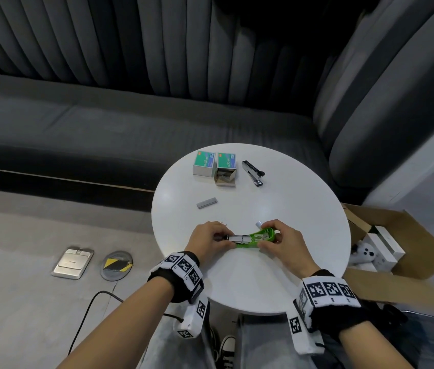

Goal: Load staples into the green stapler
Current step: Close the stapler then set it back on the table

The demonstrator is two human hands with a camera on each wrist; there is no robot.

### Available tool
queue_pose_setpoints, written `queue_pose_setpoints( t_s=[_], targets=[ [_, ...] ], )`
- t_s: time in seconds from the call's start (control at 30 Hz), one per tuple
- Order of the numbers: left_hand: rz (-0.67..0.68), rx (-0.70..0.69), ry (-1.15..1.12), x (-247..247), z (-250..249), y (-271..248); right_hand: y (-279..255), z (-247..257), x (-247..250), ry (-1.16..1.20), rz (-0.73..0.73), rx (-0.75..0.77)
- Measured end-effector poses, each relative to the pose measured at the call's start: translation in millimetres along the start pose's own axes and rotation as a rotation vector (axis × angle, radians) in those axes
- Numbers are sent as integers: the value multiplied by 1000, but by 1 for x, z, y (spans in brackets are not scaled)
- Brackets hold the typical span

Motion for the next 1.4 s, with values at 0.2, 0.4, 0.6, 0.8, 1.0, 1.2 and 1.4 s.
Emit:
queue_pose_setpoints(
  t_s=[0.2,0.4,0.6,0.8,1.0,1.2,1.4],
  targets=[
    [8,-5,-3,-1,4,0,-2,3,-1,51,4,-7],
    [79,-15,53,-4,6,0,4,14,-5,-151,32,27],
    [61,15,-23,1,14,1,6,36,-11,-401,81,118],
    [31,39,-58,2,18,3,3,46,-15,-426,77,146],
    [32,35,-64,1,21,4,2,46,-19,-454,90,160],
    [45,5,-39,-1,21,3,5,53,-36,-563,167,214],
    [97,39,-101,-2,25,5,10,56,-54,-617,211,242]
  ],
)
Point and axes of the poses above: each hand's wrist, its own y-axis towards the middle knuckle, its own x-axis out of the back of the hand, z = x × y, the point moved 9 cm from there along y, towards the middle knuckle, and after that the axes turned 1 degree about -z, right-handed, at the moved point
